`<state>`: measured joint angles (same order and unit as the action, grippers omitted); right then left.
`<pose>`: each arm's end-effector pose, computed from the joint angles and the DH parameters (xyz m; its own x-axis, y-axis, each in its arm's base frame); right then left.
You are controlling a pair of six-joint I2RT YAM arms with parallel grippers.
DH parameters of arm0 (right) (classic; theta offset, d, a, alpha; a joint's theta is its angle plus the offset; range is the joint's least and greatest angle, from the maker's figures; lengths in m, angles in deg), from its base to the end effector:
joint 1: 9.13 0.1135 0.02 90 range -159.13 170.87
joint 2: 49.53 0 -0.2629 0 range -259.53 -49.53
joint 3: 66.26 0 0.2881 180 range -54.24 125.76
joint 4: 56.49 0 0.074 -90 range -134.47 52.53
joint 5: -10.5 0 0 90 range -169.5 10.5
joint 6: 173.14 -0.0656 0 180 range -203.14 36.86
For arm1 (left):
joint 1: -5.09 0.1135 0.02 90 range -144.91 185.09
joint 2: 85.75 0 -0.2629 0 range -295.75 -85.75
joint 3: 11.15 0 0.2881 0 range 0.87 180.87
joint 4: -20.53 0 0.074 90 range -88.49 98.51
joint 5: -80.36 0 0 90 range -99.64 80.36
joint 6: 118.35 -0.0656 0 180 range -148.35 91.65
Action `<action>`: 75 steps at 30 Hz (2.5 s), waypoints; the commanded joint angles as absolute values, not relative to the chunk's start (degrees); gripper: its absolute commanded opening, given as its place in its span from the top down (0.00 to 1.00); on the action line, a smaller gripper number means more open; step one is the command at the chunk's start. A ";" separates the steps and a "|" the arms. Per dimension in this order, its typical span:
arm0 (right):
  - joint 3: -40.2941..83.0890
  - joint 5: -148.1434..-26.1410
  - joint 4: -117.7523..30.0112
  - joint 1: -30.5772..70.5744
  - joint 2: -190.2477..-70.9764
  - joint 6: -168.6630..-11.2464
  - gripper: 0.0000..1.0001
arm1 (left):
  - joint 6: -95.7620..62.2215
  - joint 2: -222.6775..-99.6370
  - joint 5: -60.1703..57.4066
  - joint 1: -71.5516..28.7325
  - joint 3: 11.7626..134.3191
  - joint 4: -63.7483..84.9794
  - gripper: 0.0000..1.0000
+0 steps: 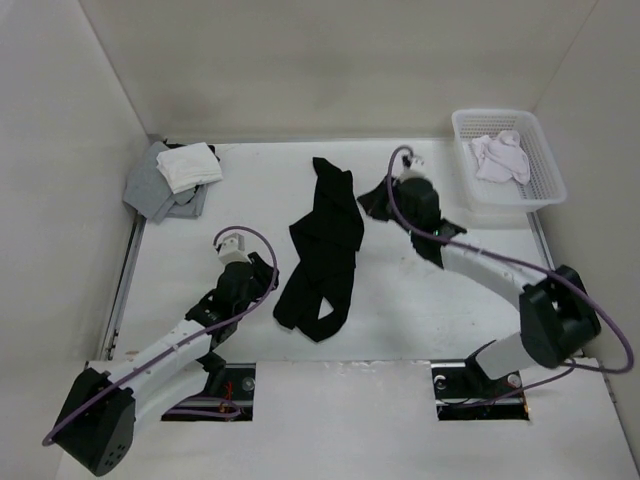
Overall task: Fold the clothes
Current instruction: Flatten the tank top out
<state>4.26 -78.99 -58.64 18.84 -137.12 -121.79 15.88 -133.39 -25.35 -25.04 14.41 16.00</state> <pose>0.3705 0.1961 0.2557 -0.4658 0.4598 -0.7561 -0.2183 0.7683 0.6017 0.2100 -0.1013 0.1380 -0.4686 -0.5044 -0.7252 -0.0740 0.8405 -0.5368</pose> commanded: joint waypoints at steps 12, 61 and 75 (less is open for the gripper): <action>-23.30 -67.99 -48.59 58.76 -119.04 -133.06 0.57 | 26.49 -138.91 -43.92 -56.47 21.87 -8.01 0.50; 29.99 -14.02 -53.56 98.95 -101.92 -67.17 1.00 | -19.53 -129.60 -56.47 -75.20 74.01 22.19 0.96; 19.32 -60.65 -44.99 28.14 -121.39 -100.43 1.00 | -3.15 -162.79 -41.75 -26.89 66.24 23.99 0.94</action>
